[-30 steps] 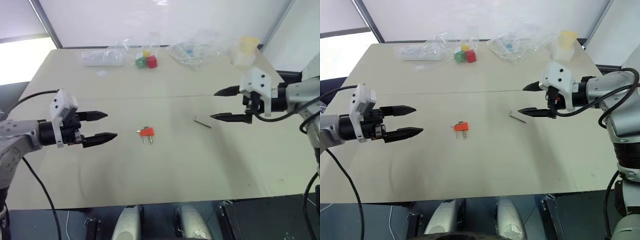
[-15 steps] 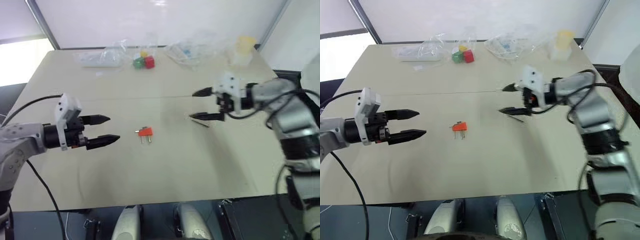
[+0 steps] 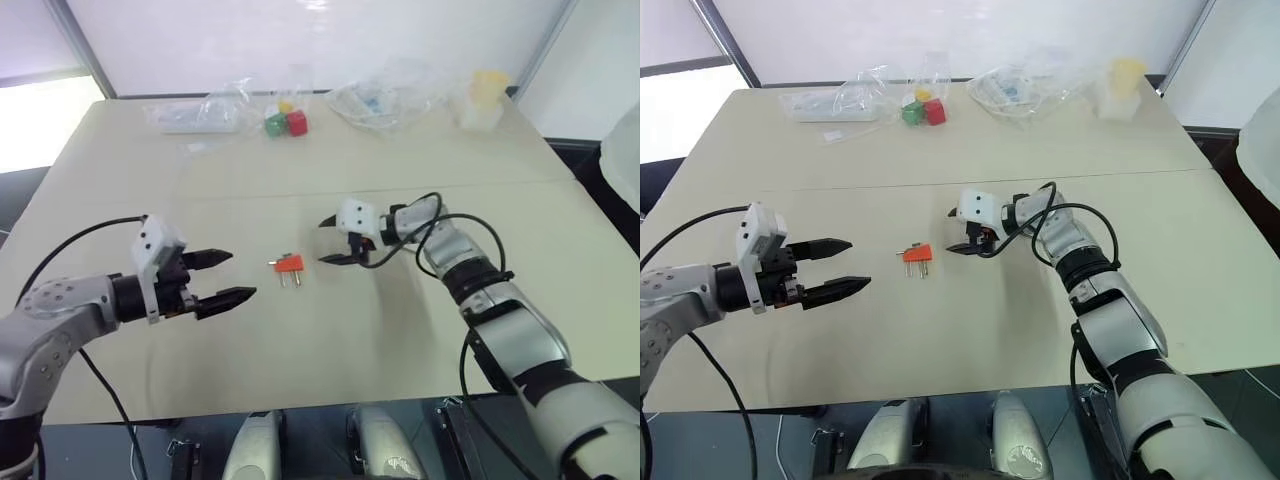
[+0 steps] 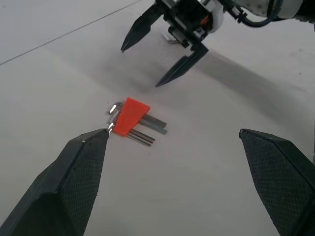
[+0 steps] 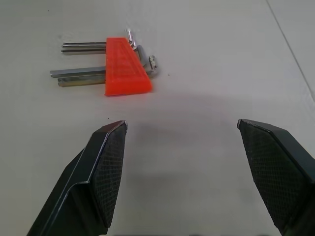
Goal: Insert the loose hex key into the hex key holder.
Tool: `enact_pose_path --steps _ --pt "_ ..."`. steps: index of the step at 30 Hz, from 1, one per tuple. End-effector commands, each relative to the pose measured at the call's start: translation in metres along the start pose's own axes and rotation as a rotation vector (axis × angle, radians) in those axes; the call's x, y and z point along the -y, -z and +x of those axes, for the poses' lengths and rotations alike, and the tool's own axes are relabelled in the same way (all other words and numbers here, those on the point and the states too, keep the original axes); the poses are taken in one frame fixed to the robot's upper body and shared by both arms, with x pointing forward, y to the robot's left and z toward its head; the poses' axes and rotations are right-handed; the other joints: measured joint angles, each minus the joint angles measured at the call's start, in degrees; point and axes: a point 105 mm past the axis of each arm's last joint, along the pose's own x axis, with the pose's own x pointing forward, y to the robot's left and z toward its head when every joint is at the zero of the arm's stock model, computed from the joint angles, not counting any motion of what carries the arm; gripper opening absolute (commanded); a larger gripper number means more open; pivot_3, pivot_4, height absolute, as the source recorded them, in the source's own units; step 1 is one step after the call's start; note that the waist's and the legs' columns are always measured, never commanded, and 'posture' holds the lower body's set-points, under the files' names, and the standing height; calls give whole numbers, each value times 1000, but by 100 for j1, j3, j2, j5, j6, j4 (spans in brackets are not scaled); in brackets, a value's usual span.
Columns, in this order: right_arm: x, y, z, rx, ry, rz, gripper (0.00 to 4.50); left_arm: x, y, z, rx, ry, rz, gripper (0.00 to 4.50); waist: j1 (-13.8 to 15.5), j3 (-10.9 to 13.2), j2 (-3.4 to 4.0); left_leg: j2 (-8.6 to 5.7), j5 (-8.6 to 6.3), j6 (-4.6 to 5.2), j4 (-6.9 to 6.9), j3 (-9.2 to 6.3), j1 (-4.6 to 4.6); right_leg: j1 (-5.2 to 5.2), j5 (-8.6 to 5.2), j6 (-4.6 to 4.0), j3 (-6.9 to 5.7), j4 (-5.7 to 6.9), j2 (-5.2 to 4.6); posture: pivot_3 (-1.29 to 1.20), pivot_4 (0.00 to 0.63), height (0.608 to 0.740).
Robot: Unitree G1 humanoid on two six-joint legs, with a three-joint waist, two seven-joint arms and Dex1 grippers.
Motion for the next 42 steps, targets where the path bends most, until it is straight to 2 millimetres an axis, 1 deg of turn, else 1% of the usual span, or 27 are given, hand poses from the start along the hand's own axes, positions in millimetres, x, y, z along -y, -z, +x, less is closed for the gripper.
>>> enact_pose_path --steps 1,10,17,25,28,30,31,32,37,40,42 --pt "-1 -16 10 41 -27 -62 3746 3 -9 -5 25 -13 36 4436 0 0 0 0 0 0 0 0 0 0 0 0 0 0 0 0 150 740" --pt "-11 -22 25 64 -75 -54 3746 3 -9 -7 27 -22 37 4436 2 0 0 -2 0 -1 0 -1 1 2 0 0 -2 -1 -3 0 150 740" --pt "-15 -16 29 48 -72 -49 3746 5 -8 -6 25 -23 43 4436 -1 0 0 -1 0 -2 -3 -1 1 0 0 0 -2 -1 -2 0 150 740" --pt "-19 -12 38 63 -65 20 3746 5 -5 -7 9 -33 55 4436 -15 0 0 0 0 -2 -6 -2 16 11 0 -1 -1 0 -1 0 150 740" --pt "-20 -10 40 61 -59 36 2854 4 -5 -8 3 -42 64 4500 -19 0 0 1 0 -3 -11 -2 19 11 0 -2 -1 0 -1 0 150 740" --pt "-21 -8 40 58 -60 40 1919 4 -6 -8 3 -45 65 4500 -13 0 0 1 1 -4 -12 -2 20 11 0 -2 -1 1 0 0 150 740" --pt "-21 -8 40 58 -60 41 1364 4 -6 -9 4 -46 65 4500 -11 0 0 1 2 -4 -11 -2 20 11 0 -2 -1 1 0 0 150 740" --pt "-22 -7 40 58 -61 44 1039 4 -6 -9 4 -47 66 4500 -10 0 0 0 2 -5 -11 -2 20 12 0 -2 -1 1 0 0 150 740" --pt "-24 -4 43 50 -42 35 1047 1 -4 -12 -2 -59 65 4500 -9 0 0 0 2 -6 -11 -3 23 16 0 -2 -1 1 -2 0 150 740" --pt "-14 -10 38 65 52 -85 1047 0 -3 -12 -4 -62 63 4500 -9 0 1 0 3 -6 -11 -4 24 16 0 -3 -1 1 -1 0 150 740" --pt "-5 -15 31 65 144 -196 1047 -2 -3 -11 -3 -62 64 4500 8 0 1 -1 3 -7 -11 -4 23 15 0 -3 -1 1 -1 0 150 740"
